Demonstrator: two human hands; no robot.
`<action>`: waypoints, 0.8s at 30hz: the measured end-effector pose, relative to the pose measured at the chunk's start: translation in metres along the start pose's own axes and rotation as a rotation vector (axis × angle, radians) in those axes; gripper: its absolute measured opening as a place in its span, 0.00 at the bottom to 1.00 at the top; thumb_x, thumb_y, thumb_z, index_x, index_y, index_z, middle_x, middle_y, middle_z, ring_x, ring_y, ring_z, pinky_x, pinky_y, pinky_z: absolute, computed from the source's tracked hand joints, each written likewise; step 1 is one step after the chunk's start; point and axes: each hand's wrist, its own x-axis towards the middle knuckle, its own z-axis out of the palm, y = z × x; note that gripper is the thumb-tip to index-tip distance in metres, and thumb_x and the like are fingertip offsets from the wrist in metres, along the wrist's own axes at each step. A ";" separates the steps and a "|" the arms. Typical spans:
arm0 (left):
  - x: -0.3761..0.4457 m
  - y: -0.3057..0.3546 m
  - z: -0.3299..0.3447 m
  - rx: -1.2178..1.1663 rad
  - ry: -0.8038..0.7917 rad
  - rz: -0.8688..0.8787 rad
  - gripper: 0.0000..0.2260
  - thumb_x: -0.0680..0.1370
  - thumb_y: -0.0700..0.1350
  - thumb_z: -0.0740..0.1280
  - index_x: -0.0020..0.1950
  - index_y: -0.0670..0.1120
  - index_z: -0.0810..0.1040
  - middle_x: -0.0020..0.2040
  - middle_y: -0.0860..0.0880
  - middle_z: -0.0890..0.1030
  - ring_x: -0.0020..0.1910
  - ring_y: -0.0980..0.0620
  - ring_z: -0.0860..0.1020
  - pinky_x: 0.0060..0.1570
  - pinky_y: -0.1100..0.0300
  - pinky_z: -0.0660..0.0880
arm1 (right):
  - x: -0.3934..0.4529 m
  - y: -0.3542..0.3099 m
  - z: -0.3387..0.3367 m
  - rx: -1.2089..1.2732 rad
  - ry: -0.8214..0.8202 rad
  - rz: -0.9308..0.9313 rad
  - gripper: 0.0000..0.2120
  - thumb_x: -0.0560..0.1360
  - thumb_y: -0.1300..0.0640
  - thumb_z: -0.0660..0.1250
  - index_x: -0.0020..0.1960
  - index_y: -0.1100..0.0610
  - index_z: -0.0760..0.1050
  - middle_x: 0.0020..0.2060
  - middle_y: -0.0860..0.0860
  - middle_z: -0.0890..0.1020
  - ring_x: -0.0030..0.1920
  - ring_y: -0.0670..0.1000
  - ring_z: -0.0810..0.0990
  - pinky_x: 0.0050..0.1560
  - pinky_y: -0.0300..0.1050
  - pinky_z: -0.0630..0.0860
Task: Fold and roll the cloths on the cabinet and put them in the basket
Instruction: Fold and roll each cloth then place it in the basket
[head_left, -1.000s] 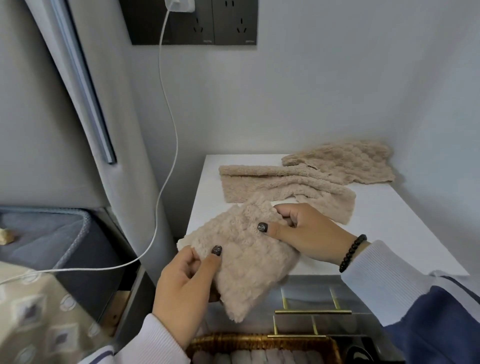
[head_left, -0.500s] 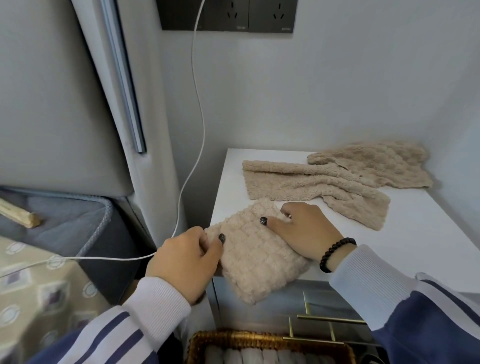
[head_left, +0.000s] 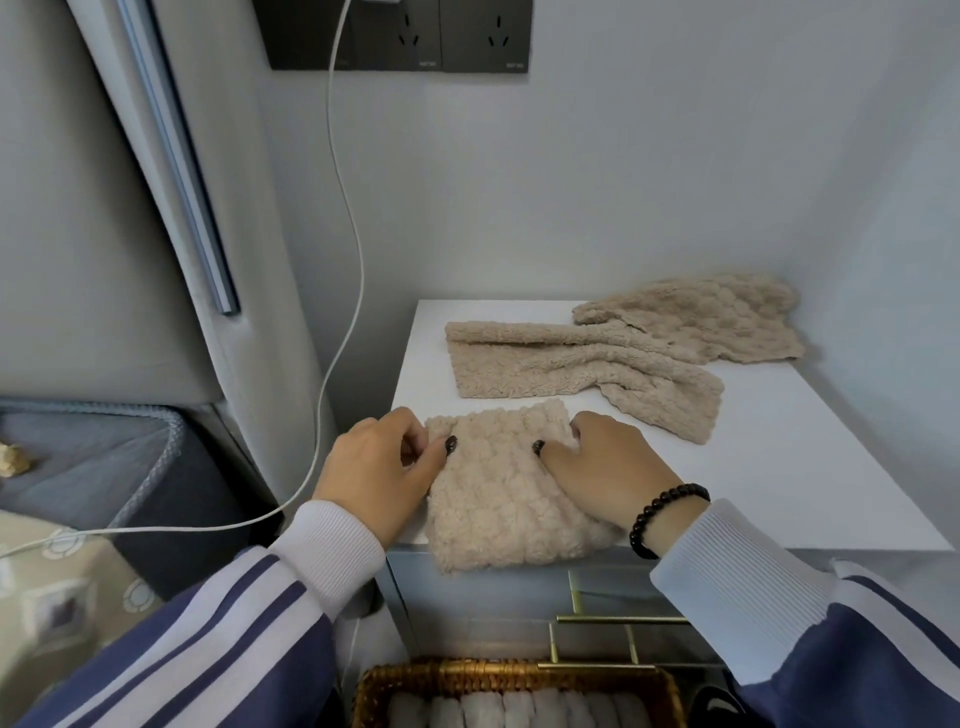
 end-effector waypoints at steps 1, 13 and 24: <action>0.003 0.003 0.002 -0.048 -0.004 -0.014 0.11 0.74 0.52 0.70 0.36 0.49 0.73 0.34 0.53 0.78 0.36 0.57 0.75 0.36 0.65 0.71 | -0.003 0.004 -0.004 0.058 -0.010 0.027 0.12 0.79 0.47 0.60 0.51 0.57 0.71 0.37 0.48 0.74 0.35 0.46 0.71 0.33 0.38 0.67; 0.024 0.055 0.026 -0.041 -0.148 -0.187 0.10 0.75 0.55 0.68 0.48 0.51 0.73 0.42 0.54 0.80 0.43 0.54 0.78 0.48 0.55 0.77 | -0.034 0.050 -0.015 0.071 0.329 -0.110 0.25 0.76 0.53 0.66 0.70 0.53 0.61 0.55 0.50 0.74 0.47 0.47 0.76 0.45 0.37 0.74; -0.023 0.071 0.004 0.082 -0.132 0.371 0.21 0.78 0.46 0.55 0.69 0.44 0.70 0.70 0.47 0.71 0.69 0.50 0.69 0.68 0.63 0.60 | -0.053 0.057 0.002 -0.237 0.397 -0.744 0.18 0.76 0.57 0.58 0.61 0.61 0.77 0.64 0.57 0.74 0.64 0.55 0.74 0.62 0.46 0.73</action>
